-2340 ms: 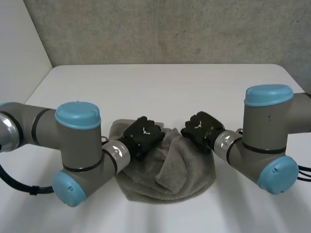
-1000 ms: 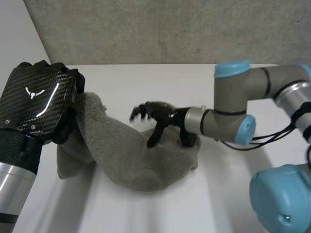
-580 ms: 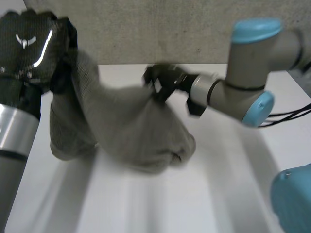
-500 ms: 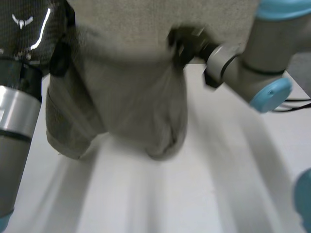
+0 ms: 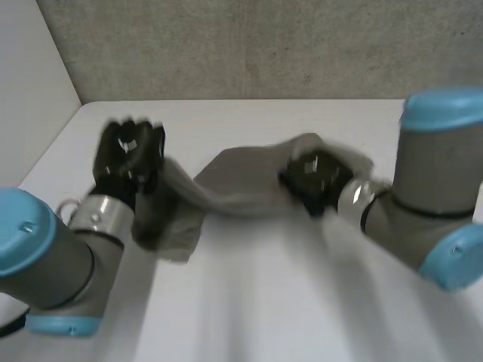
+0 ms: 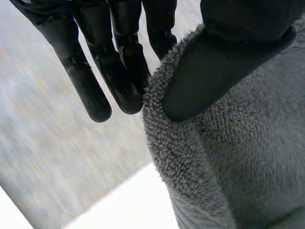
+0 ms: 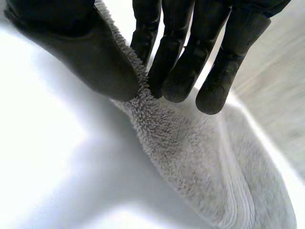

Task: Fold the towel.

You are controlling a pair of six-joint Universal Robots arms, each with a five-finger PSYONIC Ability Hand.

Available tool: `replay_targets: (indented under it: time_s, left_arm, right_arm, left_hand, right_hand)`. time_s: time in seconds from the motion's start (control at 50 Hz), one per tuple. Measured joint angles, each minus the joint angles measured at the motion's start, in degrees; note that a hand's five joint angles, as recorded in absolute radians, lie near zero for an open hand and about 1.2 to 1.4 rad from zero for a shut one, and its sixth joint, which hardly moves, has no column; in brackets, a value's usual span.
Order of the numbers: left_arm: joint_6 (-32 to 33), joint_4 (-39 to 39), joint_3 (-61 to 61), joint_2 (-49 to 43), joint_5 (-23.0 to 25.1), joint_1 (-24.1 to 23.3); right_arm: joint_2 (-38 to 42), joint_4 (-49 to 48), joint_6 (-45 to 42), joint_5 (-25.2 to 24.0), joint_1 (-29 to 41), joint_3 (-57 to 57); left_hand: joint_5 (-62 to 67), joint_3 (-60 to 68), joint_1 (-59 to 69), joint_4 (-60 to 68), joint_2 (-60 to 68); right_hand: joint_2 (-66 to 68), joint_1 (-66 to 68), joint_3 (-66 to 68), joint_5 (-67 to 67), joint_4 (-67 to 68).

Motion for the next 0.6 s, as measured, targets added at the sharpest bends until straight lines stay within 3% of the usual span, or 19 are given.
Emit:
replay_targets:
  time_s: [0.06,0.18,0.24,0.44,0.6]
  left_arm:
    - [0.1,-2.7,-1.8,-1.6,0.1,0.1]
    - [0.1,-6.6,-3.8,-1.9,0.2,1.2]
    - [0.0,-7.2,-4.1,-1.2,0.2,1.9]
    - [-0.2,-7.0,-5.5,2.0,0.2,2.7]
    - [-0.1,-6.8,-7.8,4.6,0.2,2.7]
  right_arm:
    - [0.9,3.1,-4.4,0.5,0.3,4.3]
    - [-0.9,7.3,-6.3,0.2,0.6,9.0]
    - [-3.5,6.6,-4.6,0.0,0.6,9.2]
    - [-10.2,-5.1,7.1,0.0,-0.2,7.5]
    - [-6.0,-7.7,7.5,0.0,-1.1,2.8]
  left_hand:
    - [0.0,0.0,0.0,0.0,0.0]
    - [0.0,0.0,0.0,0.0,0.0]
    - [0.0,0.0,0.0,0.0,0.0]
    - [0.2,0.0,0.0,0.0,0.0]
    - [0.2,0.0,0.0,0.0,0.0]
  right_hand:
    - [-0.1,-0.2,-0.2,-0.2,-0.1]
    - [-38.3,-39.6,-38.9,-39.7,-38.8]
    - [-47.5,-48.5,-48.2,-49.5,-48.1]
    - [-48.8,-50.4,-50.1,-52.3,-49.8]
    - [-48.8,-50.4,-50.1,-52.1,-49.8]
